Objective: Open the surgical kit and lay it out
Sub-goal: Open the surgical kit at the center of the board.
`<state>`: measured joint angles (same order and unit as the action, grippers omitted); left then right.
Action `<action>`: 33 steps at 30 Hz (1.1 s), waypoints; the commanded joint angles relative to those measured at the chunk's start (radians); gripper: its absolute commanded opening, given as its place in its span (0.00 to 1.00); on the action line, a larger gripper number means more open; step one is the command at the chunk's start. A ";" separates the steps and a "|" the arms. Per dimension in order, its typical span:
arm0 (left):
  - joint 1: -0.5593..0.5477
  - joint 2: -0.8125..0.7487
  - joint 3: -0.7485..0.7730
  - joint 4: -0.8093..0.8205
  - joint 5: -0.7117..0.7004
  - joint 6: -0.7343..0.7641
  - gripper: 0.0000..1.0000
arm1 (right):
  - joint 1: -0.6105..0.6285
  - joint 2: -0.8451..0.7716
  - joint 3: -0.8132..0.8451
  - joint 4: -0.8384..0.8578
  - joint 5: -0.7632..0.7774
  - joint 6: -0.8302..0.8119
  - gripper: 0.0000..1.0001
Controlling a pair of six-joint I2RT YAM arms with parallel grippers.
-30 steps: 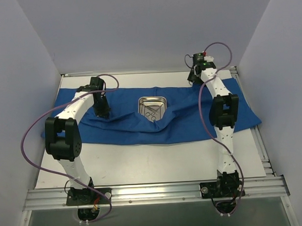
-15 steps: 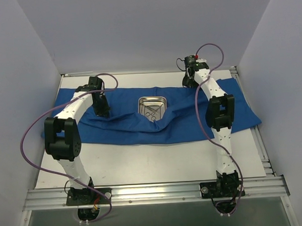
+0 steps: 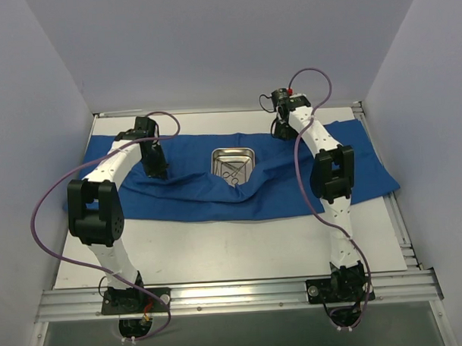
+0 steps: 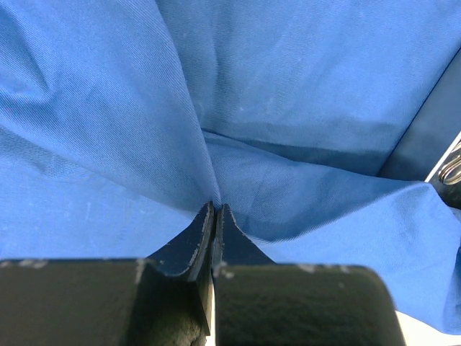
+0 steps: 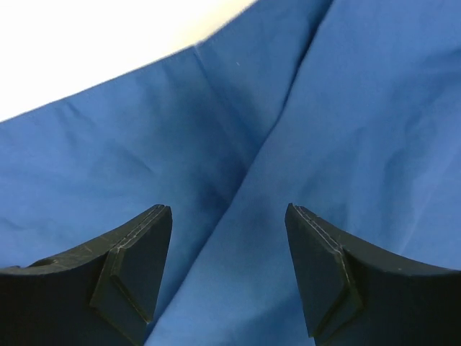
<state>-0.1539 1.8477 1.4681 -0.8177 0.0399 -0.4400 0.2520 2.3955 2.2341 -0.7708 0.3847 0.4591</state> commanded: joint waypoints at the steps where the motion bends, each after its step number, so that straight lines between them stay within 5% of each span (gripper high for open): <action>1: 0.013 -0.027 0.005 0.031 0.023 0.012 0.02 | 0.004 0.004 0.019 -0.085 0.059 0.001 0.64; 17: 0.027 -0.042 0.006 0.023 0.031 0.018 0.02 | 0.009 0.071 0.056 -0.119 0.091 -0.011 0.54; 25: 0.037 -0.067 0.003 0.018 0.023 0.017 0.02 | 0.007 0.033 0.094 -0.117 0.092 -0.005 0.15; 33: 0.065 -0.128 -0.020 -0.008 0.000 0.006 0.02 | 0.003 -0.062 0.084 -0.153 0.115 0.001 0.00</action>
<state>-0.1158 1.7985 1.4628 -0.8188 0.0601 -0.4351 0.2554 2.4565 2.3016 -0.8616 0.4580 0.4450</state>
